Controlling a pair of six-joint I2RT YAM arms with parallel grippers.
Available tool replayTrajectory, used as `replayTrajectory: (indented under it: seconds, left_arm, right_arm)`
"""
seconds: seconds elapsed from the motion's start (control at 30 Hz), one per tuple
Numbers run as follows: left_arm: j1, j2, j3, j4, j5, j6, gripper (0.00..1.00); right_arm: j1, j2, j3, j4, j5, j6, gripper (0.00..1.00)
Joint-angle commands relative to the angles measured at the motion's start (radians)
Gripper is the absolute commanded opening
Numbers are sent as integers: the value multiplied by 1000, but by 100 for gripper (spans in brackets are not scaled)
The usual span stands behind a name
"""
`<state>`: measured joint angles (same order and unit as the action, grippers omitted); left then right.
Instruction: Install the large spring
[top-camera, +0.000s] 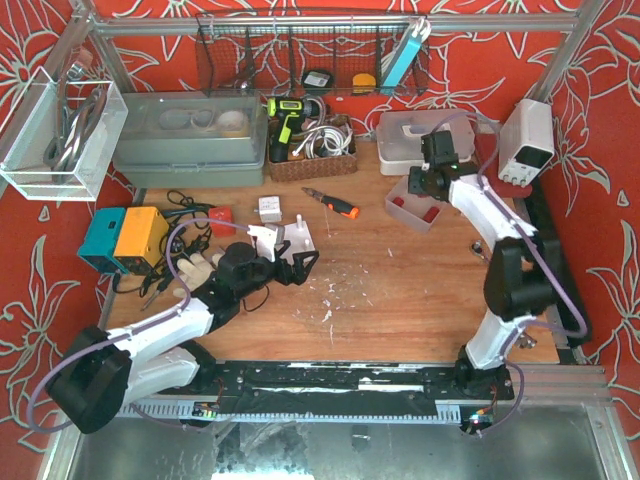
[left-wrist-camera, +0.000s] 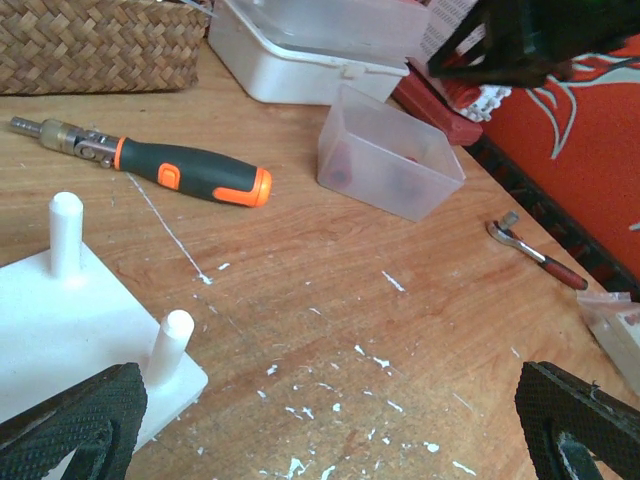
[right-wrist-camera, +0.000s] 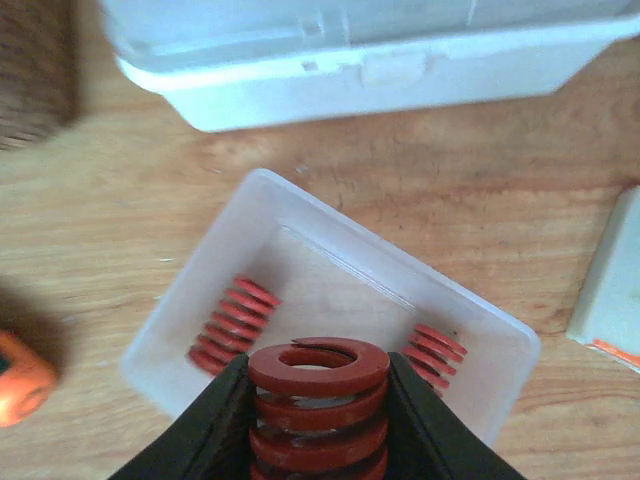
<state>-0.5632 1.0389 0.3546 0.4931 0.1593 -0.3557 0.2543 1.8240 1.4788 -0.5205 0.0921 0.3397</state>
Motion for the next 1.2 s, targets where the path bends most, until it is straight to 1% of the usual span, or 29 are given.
replayTrajectory:
  seconds: [0.0,0.2,0.27,0.33,0.43,0.5,0.53,0.63,0.7,0.77,0.83,0.93,1.03,1.17]
  left_arm:
    - [-6,18,43,-14,-25,7,100]
    - [-6,45,43,-13,-46,-14,100]
    - [-6,49,51,-33,-52,-29,100]
    - [-6,43,75,-88,-42,-49,100]
    - [-6,15,113,-174,-14,-74,100]
    - [-7,-12,136,-228,8,-87,98]
    - [-6,-28,150,-255,19,-90,97]
    - [-6,-66,204,-355,41,-91,95]
    - [-6,-80,246,-429,64,-77,91]
    - [-6,-71,292,-498,105,-58,88]
    - [-6,-58,347,-573,148,-37,86]
    - [-6,4,414,-677,203,-9,81]
    - [-6,23,452,-731,269,6,72]
    - [-11,35,462,-738,345,8,60]
  right_arm:
    - [36,-184,-118,65,-46,-55,8]
    - [124,-453,-367,231,-89,-106,7]
    - [177,-519,-445,286,-77,-141,7]
    - [241,-574,-527,339,-53,-184,7]
    - [319,-614,-623,438,-69,-225,8]
    - [346,-620,-676,501,-137,-259,8]
    - [364,-623,-706,532,-148,-274,8]
    - [423,-655,-813,677,-176,-344,7]
    - [460,-677,-879,796,-203,-391,7]
    - [503,-682,-924,879,-243,-442,8]
    - [538,-675,-952,937,-254,-491,8]
    - [586,-664,-997,1031,-277,-556,8]
    - [621,-649,-1039,1144,-306,-591,8]
    - [662,-635,-1046,1183,-317,-631,8]
